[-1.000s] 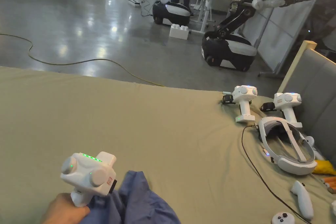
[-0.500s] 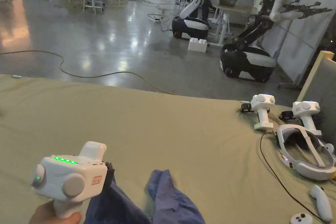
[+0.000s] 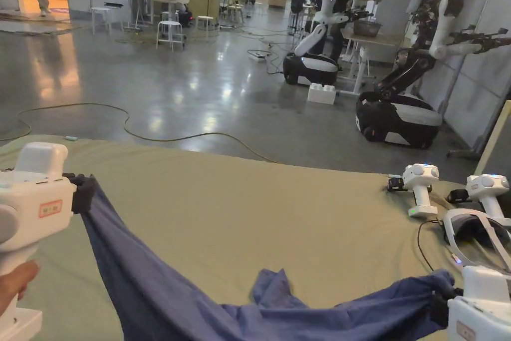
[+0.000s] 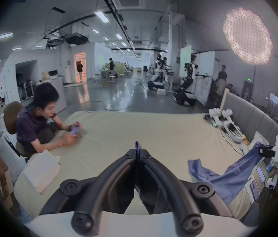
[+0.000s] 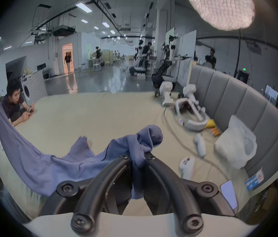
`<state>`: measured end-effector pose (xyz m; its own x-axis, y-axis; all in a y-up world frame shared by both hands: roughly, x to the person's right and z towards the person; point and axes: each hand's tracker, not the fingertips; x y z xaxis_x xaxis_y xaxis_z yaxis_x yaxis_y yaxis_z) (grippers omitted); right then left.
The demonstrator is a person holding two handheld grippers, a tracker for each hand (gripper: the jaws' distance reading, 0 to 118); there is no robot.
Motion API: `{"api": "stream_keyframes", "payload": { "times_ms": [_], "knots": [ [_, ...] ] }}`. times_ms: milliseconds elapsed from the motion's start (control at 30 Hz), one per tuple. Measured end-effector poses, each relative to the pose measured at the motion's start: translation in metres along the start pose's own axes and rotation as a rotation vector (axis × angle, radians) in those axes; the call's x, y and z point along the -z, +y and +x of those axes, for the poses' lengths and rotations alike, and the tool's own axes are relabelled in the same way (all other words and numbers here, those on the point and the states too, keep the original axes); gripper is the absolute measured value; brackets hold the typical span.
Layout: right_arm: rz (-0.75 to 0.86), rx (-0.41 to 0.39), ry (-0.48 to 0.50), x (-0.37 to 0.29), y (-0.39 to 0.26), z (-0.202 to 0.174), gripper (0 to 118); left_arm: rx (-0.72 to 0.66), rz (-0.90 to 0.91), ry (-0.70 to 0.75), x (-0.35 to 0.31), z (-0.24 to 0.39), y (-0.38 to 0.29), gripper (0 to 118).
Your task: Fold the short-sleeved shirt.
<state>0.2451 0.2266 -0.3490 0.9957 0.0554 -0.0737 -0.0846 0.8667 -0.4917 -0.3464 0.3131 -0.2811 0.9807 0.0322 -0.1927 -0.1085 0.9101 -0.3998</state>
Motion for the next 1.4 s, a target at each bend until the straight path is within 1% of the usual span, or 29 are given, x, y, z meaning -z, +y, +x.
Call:
{"api": "stream_keyframes", "payload": {
  "times_ms": [167, 267, 367, 400, 567, 633, 733, 867, 967, 1100, 1267, 1400],
  "knots": [
    [0.067, 0.022, -0.034, -0.016, 0.056, 0.017, 10, -0.050, 0.037, 0.090, -0.021, -0.060, 0.040, 4],
    [0.129, 0.066, -0.004, -0.024, 0.088, 0.022, 10, -0.102, 0.058, 0.098, -0.026, -0.082, 0.058, 4],
    [0.191, 0.024, 0.029, -0.031, 0.122, 0.012, 10, -0.098, 0.065, 0.118, -0.021, -0.086, 0.075, 4],
    [0.223, 0.001, 0.031, -0.033, 0.134, 0.006, 10, -0.081, 0.057, 0.150, -0.013, -0.089, 0.080, 4],
    [0.249, -0.026, 0.007, -0.024, 0.199, -0.011, 10, -0.122, 0.054, 0.147, 0.010, -0.091, 0.112, 4],
    [0.260, -0.048, -0.018, -0.017, 0.225, -0.014, 10, -0.104, 0.052, 0.157, 0.022, -0.091, 0.126, 4],
    [0.270, -0.052, -0.037, -0.010, 0.254, -0.013, 10, -0.098, 0.058, 0.150, 0.038, -0.094, 0.144, 4],
    [0.267, -0.039, -0.049, 0.001, 0.275, -0.007, 10, -0.140, 0.070, 0.118, 0.049, -0.091, 0.153, 4],
    [0.263, -0.008, -0.046, 0.007, 0.270, 0.000, 10, -0.131, 0.062, 0.116, 0.060, -0.086, 0.144, 4],
    [0.225, 0.008, -0.041, 0.018, 0.236, 0.004, 10, -0.135, 0.027, 0.090, 0.071, -0.077, 0.105, 4],
    [0.164, 0.004, -0.046, 0.027, 0.162, 0.002, 10, -0.126, -0.060, 0.072, 0.081, -0.064, 0.026, 4],
    [0.088, -0.002, -0.037, 0.026, 0.088, -0.003, 10, -0.134, -0.138, 0.062, 0.074, -0.056, -0.052, 4]
  ]
}}
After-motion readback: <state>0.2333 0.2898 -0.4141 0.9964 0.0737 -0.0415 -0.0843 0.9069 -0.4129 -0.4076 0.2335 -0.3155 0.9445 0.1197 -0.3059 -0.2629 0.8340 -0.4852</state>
